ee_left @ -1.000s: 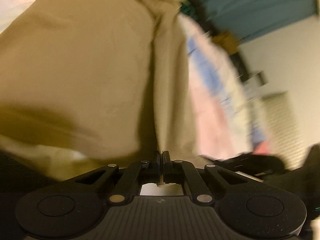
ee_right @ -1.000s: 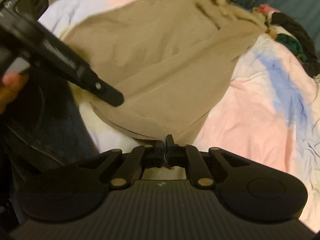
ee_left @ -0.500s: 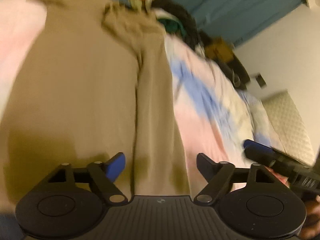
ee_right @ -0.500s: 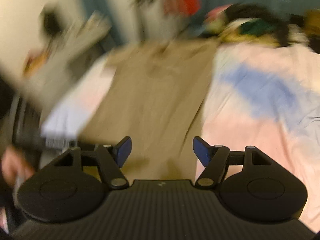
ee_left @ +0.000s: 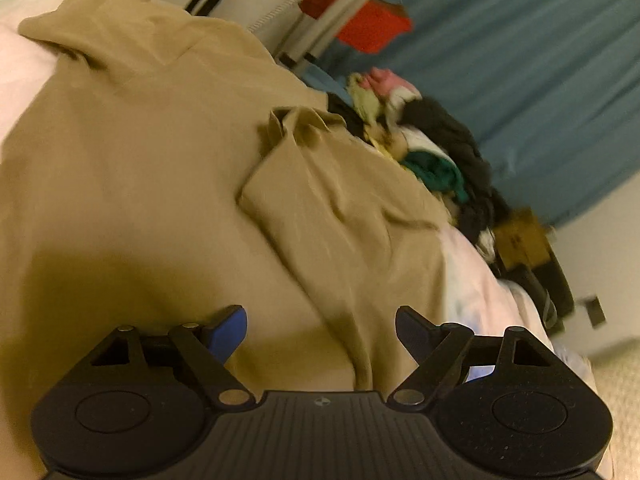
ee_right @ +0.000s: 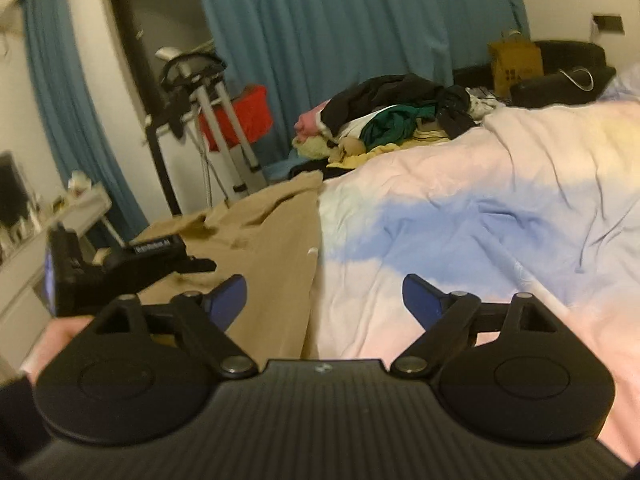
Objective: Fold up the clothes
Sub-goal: 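Open both grippers and lift them away from the folded T-shirt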
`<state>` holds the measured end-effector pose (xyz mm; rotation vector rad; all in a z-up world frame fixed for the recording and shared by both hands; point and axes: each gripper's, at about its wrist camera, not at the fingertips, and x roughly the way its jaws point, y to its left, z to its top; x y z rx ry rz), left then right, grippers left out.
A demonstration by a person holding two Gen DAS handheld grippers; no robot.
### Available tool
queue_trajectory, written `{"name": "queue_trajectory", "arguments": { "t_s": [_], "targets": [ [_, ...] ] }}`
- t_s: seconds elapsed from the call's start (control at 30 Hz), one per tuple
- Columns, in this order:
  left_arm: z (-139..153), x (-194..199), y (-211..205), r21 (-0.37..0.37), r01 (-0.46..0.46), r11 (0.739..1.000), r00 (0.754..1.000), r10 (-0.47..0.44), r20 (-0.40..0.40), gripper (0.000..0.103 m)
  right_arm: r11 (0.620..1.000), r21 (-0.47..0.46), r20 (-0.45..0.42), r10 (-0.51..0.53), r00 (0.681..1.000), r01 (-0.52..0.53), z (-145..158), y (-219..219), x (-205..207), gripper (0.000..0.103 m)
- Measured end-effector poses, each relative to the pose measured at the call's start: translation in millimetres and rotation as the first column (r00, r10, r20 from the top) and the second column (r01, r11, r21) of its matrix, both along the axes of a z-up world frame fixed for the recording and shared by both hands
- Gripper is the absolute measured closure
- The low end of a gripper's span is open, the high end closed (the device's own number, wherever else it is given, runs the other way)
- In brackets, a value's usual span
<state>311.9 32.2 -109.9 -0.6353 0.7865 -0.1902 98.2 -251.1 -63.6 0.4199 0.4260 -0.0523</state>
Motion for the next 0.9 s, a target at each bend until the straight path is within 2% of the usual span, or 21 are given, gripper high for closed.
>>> {"name": "queue_trajectory", "arguments": {
  "t_s": [0.03, 0.07, 0.1, 0.13, 0.17, 0.2, 0.23, 0.3, 0.4, 0.43, 0.5, 0.53, 0.57, 0.63, 0.7, 0.77, 0.83, 0.9],
  "targets": [
    [-1.8, 5.8, -2.5, 0.011, -0.014, 1.0, 0.999, 0.013, 0.029, 0.026, 0.999, 0.038, 0.013, -0.002, 1.0, 0.002, -2.0, -6.8, 6.6, 0.017],
    [-2.0, 11.6, -5.7, 0.023, -0.019, 1.0, 0.999, 0.018, 0.049, 0.044, 0.999, 0.05, 0.026, -0.005, 1.0, 0.003, -3.2, -9.4, 11.9, 0.017],
    [-2.6, 19.3, -8.2, 0.031, -0.013, 0.999, 0.998, 0.011, 0.054, 0.057, 0.999, 0.049, 0.038, -0.007, 0.999, 0.006, -4.1, -10.7, 16.5, 0.017],
    [-3.5, 27.6, -10.6, 0.037, -0.004, 0.999, 0.998, 0.002, 0.055, 0.084, 0.999, 0.038, 0.047, -0.014, 0.999, 0.012, -5.9, -11.8, 21.0, 0.017],
    [-2.9, 33.2, -10.7, 0.031, 0.009, 0.999, 0.998, -0.01, 0.062, 0.099, 0.999, 0.03, 0.048, -0.025, 0.999, 0.023, -8.8, -12.7, 24.7, 0.017],
    [-1.5, 36.9, -11.3, 0.021, 0.023, 1.0, 0.996, -0.025, 0.087, 0.1, 0.999, 0.025, 0.045, -0.037, 0.998, 0.036, -12.0, -13.5, 28.0, 0.017],
    [3.1, 39.7, -15.4, 0.044, 0.033, 0.998, 0.99, -0.038, 0.135, 0.1, 0.998, 0.034, 0.039, -0.046, 0.998, 0.044, -15.4, -15.7, 31.6, 0.017],
    [19.4, 41.8, -21.5, 0.175, 0.014, 0.985, 0.975, -0.052, 0.218, 0.1, 0.996, 0.067, 0.021, -0.059, 0.998, 0.058, -22.8, -21.2, 39.0, 0.017],
    [25.4, 50.1, -29.1, 0.277, 0.015, 0.961, 0.972, -0.079, 0.221, 0.1, 0.994, 0.09, -0.004, -0.057, 0.998, 0.057, -32.3, -24.4, 50.7, 0.017],
    [22.8, 51.9, -30.2, 0.3, 0.026, 0.954, 0.976, -0.089, 0.198, 0.1, 0.995, 0.086, -0.013, -0.05, 0.999, 0.051, -34.2, -22.9, 52.6, 0.017],
    [17.5, 49.1, -32.4, 0.293, 0.064, 0.954, 0.974, -0.124, 0.19, 0.094, 0.997, 0.075, -0.029, -0.033, 0.999, 0.035, -36.9, -18.9, 54.4, 0.017],
    [16.1, 43.6, -32.3, 0.278, 0.087, 0.956, 0.969, -0.146, 0.199, 0.08, 0.997, 0.072, -0.029, -0.027, 0.999, 0.029, -36.8, -17.3, 53.9, 0.017],
    [14.6, 38.1, -32.2, 0.264, 0.11, 0.958, 0.964, -0.168, 0.208, 0.062, 0.997, 0.069, -0.027, -0.022, 0.999, 0.024, -36.2, -16.0, 53.0, 0.017],
    [19.9, 13.8, -37.9, 0.322, 0.114, 0.94, 0.955, -0.193, 0.225, 0.045, 0.998, 0.056, -0.008, -0.015, 1.0, 0.015, -31.7, -13.7, 49.7, 0.017],
    [28.4, -14.6, -42.4, 0.376, 0.118, 0.919, 0.946, -0.219, 0.24, 0.035, 0.999, 0.035, 0.017, -0.016, 1.0, 0.015, -25.9, -10.6, 43.9, 0.017],
    [40.1, -46.7, -43.7, 0.409, 0.131, 0.903, 0.934, -0.25, 0.254, 0.02, 1.0, 0.014, 0.036, -0.012, 0.999, 0.012, -21.2, -7.1, 38.9, 0.017],
    [55.2, -81.7, -45.2, 0.428, 0.129, 0.895, 0.925, -0.264, 0.272, 0.017, 1.0, -0.005, 0.057, -0.003, 0.998, 0.003, -18.3, -3.1, 33.6, 0.017],
    [70.6, -118.7, -46.0, 0.456, 0.118, 0.882, 0.914, -0.276, 0.298, 0.01, 1.0, -0.023, 0.069, 0.003, 0.998, -0.002, -16.9, 0.8, 27.6, 0.017]
  ]
}}
